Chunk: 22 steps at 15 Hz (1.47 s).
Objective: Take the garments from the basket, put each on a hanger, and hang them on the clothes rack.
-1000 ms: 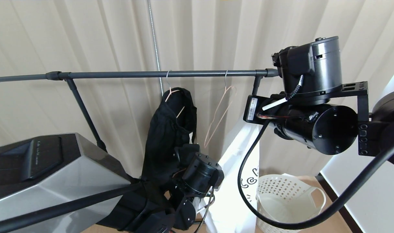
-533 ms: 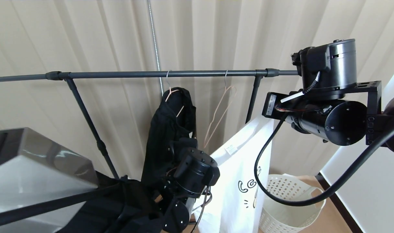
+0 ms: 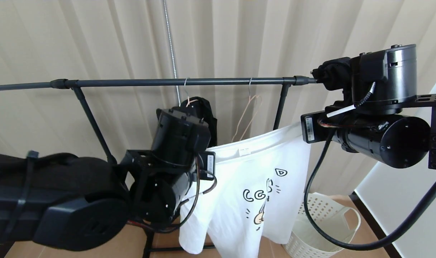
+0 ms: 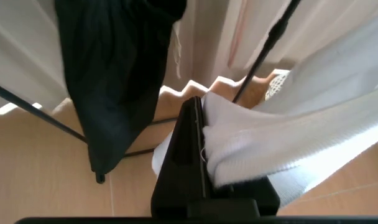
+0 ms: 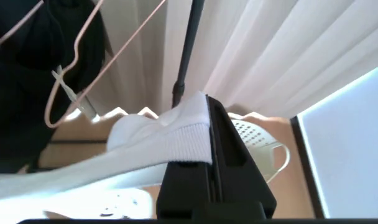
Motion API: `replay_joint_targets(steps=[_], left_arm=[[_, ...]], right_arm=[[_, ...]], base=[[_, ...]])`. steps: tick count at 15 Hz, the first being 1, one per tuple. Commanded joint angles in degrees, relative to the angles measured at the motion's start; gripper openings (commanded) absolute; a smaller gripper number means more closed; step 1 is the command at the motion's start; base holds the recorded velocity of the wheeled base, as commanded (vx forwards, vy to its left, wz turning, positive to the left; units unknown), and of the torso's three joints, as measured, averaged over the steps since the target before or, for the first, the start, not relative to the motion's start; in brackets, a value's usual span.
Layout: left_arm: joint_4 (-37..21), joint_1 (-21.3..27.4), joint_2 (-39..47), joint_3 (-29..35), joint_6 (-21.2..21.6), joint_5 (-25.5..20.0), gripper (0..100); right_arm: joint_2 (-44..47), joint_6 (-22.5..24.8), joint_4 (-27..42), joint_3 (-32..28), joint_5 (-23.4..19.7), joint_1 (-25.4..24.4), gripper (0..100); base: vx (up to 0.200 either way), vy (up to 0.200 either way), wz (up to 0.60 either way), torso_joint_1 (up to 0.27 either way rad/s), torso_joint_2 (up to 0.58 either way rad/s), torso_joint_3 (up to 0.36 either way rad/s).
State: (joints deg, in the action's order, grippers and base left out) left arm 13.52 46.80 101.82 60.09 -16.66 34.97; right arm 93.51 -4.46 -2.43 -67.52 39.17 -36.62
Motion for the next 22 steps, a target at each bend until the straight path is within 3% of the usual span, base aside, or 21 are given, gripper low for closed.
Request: replay_joint_targets(steps=[1,2,4,6,8,12,14,17,20,22], left_arm=[[-7.28,-1.98,-2.68,7.94,0.14,-0.52,0],[-11.94,-2.24,-3.03,11.54,0.05,-2.1,0],[-15.63,-2.33,-3.64,13.65,0.14,-5.8,0],[-21.25,-3.21,-3.82,15.85,0.14,-10.89,0],[-21.52,-4.35,-3.73,15.94,0.23,-13.79,0],[-21.52,-4.7,-3.47,16.99,0.4,-14.41,0],[-21.25,-5.49,-3.47,17.52,3.04,-14.41,0],[-21.25,-5.84,-1.09,23.67,4.89,-14.5,0],[-21.34,-7.34,3.83,31.41,7.0,-16.08,0],[-21.25,-9.01,7.17,36.5,8.31,-21.7,0]], right_arm=[[0.18,0.68,-0.04,-0.06,-0.14,-0.12,0],[0.97,0.16,-0.12,0.38,-1.29,-0.29,0],[2.9,-3.89,-1.62,-0.33,-2.87,-1.26,0],[5.98,-8.55,-3.2,-5.95,-3.48,-1.26,0],[5.63,-10.83,-2.94,-7.62,-3.48,-1.26,0],[5.89,-10.92,-2.94,-7.89,-3.48,-1.17,0],[5.54,-10.92,-2.94,-8.5,-3.4,-1.08,0],[3.69,-10.48,-0.91,-8.5,-3.22,-0.38,0],[-0.97,-10.3,6.64,-7.53,-3.31,-0.47,0],[-5.01,-8.02,11.04,-4.81,-3.4,-3.98,0]], base=[[0.0,0.0,0.0,0.0,0.0,0.0],[0.0,0.0,0.0,0.0,0.0,0.0],[0.0,0.0,0.0,0.0,0.0,0.0],[0.0,0.0,0.0,0.0,0.0,0.0],[0.0,0.0,0.0,0.0,0.0,0.0],[0.0,0.0,0.0,0.0,0.0,0.0],[0.0,0.0,0.0,0.0,0.0,0.0],[0.0,0.0,0.0,0.0,0.0,0.0],[0.0,0.0,0.0,0.0,0.0,0.0],[0.0,0.0,0.0,0.0,0.0,0.0]])
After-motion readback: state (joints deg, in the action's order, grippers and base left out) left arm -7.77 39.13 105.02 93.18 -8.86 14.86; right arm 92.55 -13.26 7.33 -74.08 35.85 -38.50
